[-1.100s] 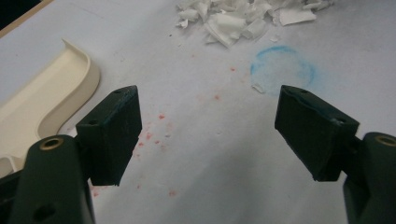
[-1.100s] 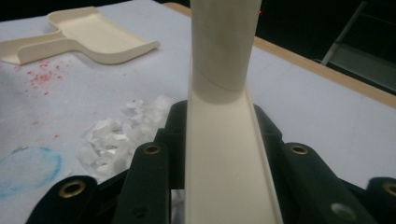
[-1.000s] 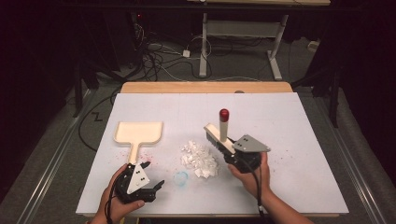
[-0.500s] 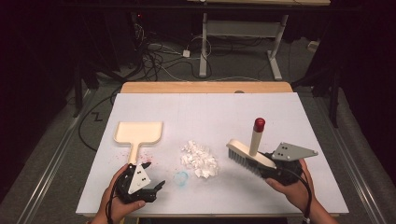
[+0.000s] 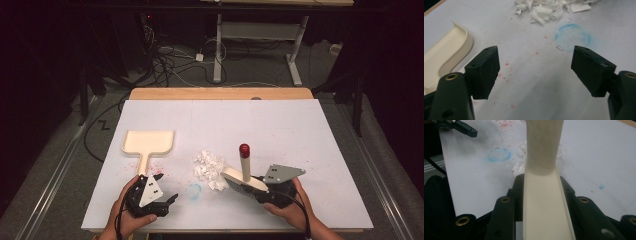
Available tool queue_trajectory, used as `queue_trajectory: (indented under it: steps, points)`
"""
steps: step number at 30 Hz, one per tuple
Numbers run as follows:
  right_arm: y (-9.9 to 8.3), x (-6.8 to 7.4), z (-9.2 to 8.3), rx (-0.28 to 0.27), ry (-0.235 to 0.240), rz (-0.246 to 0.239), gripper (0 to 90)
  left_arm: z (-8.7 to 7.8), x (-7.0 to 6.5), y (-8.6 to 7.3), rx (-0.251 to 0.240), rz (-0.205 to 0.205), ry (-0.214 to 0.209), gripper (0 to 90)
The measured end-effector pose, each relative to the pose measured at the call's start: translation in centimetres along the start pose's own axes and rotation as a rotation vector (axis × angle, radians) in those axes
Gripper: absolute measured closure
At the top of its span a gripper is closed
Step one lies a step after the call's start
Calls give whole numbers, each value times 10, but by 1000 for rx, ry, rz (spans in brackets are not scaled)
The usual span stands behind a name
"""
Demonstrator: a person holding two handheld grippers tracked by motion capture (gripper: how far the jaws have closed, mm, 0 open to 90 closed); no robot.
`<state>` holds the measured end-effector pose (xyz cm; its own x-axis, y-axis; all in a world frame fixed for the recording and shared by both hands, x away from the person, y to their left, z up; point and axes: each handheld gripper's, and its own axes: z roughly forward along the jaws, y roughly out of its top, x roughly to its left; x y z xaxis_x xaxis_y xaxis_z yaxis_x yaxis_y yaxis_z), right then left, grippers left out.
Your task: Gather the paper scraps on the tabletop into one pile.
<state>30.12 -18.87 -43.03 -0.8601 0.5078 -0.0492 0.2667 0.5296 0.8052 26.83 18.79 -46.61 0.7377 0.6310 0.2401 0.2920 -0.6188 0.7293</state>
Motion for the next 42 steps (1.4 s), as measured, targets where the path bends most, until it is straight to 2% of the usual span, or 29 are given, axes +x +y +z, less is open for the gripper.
queue_trajectory:
  steps: [4,7,11,14,23,25,28,31,35,38,41,42]
  points:
    - [11,6,21,0,6,-35,679,0,0,0,-1,-1,1,222]
    - [20,10,32,-4,-7,-65,680,0,1,-1,0,-1,1,222]
    - [28,7,38,-23,-7,-59,680,-1,1,-1,2,-2,0,222]
    - [30,5,31,-37,-4,-52,679,-2,1,-2,0,-6,2,222]
    - [29,7,-15,-74,15,-62,679,-2,0,-1,-1,-3,7,222]
    - [27,7,-22,-83,29,-64,679,-1,0,-1,-2,-3,9,222]
    - [26,11,-25,-113,89,-72,679,-2,1,-1,-2,-8,13,222]
    - [26,19,-13,-106,157,-86,678,-4,3,0,-11,-15,24,222]
    - [20,27,14,-92,214,-105,679,-6,5,-2,-22,-29,28,222]
    - [17,28,31,-65,222,-113,679,-6,5,-2,-19,-28,24,222]
    - [17,24,41,-76,210,-113,679,-5,5,-3,-22,-31,21,222]
    - [18,22,42,-78,188,-119,680,-5,5,-3,-19,-30,21,222]
